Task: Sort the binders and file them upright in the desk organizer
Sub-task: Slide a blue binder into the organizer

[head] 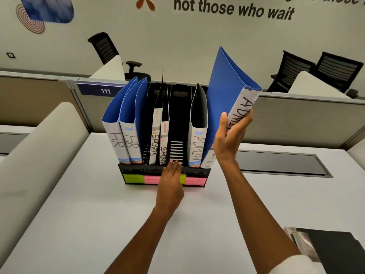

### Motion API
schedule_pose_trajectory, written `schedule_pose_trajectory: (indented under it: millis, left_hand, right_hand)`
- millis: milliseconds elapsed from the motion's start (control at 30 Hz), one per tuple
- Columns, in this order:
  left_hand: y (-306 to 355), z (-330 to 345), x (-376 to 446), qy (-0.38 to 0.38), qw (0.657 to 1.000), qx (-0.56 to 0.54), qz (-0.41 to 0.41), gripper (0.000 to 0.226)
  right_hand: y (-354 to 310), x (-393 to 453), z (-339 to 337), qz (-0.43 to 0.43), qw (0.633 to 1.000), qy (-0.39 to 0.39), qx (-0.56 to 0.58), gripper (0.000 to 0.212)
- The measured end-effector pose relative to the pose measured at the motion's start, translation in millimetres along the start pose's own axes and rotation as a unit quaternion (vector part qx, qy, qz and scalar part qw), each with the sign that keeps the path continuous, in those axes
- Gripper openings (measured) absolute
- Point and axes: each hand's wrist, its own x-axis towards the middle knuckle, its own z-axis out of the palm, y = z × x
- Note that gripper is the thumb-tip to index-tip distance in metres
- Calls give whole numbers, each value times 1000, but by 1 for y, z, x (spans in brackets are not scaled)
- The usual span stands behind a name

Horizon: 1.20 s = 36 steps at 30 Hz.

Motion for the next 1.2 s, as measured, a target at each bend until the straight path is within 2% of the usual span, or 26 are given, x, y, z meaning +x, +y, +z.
schedule_pose_trajectory:
  millis: [233, 433, 767, 1033, 1100, 1200]
  left_hand:
    - [2, 0, -1, 6, 1000, -11, -4, 58]
    - [5, 3, -2, 44, 998, -52, -14, 47]
    - [1, 10, 1, 61, 996, -61, -12, 50]
    - [-1, 7, 1, 53, 997, -59, -15, 52]
    - [1, 6, 2, 57, 996, -69, -21, 50]
    - [2, 5, 4, 60, 995, -72, -21, 47]
  right_hand:
    - [7, -1, 8, -20, 999, 29, 1, 59]
    - [8, -7, 18, -49, 998, 28, 12, 53]
    - [19, -4, 31, -82, 996, 34, 9, 52]
    - [20, -3, 29, -42, 997, 47, 33, 54]
    - [22, -10, 23, -10, 999, 23, 41, 55]
    - [33, -31, 3, 77, 993, -65, 58, 56]
